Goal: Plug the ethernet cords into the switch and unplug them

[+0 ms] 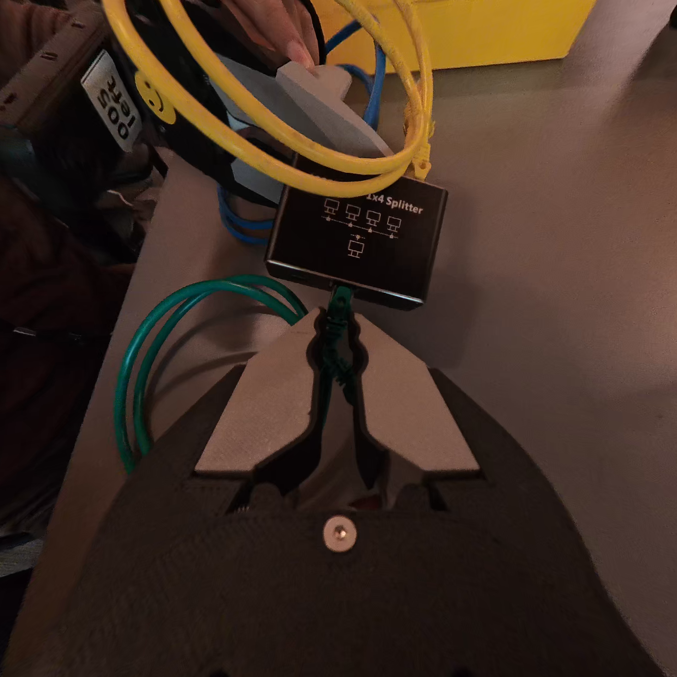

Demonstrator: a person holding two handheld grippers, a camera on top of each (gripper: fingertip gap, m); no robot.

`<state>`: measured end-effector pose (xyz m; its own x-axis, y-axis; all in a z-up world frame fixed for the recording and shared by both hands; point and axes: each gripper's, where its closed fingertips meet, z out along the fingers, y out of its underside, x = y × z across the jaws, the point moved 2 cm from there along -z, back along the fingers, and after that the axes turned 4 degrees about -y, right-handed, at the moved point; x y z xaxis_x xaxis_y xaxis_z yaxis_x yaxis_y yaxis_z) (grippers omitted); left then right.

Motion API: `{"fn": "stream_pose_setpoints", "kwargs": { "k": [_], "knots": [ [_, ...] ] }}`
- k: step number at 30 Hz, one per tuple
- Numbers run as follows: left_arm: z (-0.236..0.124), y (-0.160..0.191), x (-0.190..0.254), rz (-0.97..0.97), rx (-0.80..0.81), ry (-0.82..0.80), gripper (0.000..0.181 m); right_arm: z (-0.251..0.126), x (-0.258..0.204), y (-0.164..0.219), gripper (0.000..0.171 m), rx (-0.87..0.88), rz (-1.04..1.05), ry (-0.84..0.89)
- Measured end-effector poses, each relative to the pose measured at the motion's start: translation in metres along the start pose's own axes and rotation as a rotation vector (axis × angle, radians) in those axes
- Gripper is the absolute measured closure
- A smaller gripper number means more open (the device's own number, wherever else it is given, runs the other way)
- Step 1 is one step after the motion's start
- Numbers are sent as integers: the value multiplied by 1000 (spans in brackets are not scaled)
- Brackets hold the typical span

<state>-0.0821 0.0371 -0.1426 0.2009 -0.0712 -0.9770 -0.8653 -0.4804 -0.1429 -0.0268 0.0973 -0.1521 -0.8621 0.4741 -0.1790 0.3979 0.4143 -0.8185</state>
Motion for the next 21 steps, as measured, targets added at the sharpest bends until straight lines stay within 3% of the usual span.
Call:
{"fn": "stream_pose_setpoints", "kwargs": {
  "k": [6,9,11,14,17,21],
  "knots": [
    [1,9,-21,-199,26,-27,150,-39,19,-33,158,224,-32,186],
    [-3,13,-36,-348,58,-49,150,-77,37,-42,141,406,58,286],
    [-6,13,-45,-465,101,-40,150,-99,46,-45,139,519,141,299],
    [-13,10,-61,-682,208,-3,150,-114,53,-44,124,596,192,299],
    [-18,4,-70,-888,343,100,150,-105,45,-49,116,596,167,234],
    [-23,-14,-66,-1052,493,294,150,-59,13,-59,98,475,41,91]
  ]
}}
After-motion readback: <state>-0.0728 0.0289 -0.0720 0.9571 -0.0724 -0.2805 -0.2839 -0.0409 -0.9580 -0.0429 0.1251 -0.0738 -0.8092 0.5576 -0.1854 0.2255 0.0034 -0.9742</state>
